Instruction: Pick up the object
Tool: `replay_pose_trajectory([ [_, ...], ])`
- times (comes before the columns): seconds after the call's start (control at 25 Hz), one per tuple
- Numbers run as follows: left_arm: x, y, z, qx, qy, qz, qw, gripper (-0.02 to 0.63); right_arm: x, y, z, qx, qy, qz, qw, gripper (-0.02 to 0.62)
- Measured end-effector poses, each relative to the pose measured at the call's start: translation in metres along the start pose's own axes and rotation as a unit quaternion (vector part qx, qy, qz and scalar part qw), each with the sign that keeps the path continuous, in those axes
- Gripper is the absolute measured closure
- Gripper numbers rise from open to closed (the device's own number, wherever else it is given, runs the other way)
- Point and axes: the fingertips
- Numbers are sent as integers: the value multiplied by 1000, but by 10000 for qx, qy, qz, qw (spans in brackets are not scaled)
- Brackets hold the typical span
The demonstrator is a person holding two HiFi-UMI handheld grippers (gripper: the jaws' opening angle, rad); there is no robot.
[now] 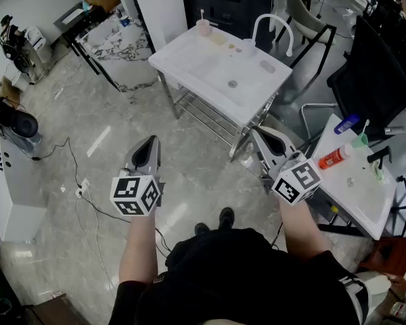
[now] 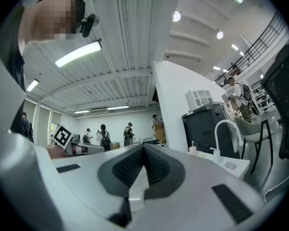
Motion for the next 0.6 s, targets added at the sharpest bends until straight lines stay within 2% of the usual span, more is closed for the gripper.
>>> replay_pose_trajectory([
  [0.4,66,27,7,27,-150,-15,9999,595,4,74,-1,221,110,-108,9996,584],
  [0.6,84,32,14,78,-159,96,9998,595,8,91,8,441,225,54,9988,584],
])
Point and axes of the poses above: the fingertips, and each gripper's own axes: x backward along the fingers, y to its left, z out of its underside, and after that the axes turned 9 degrees about z, right-handed
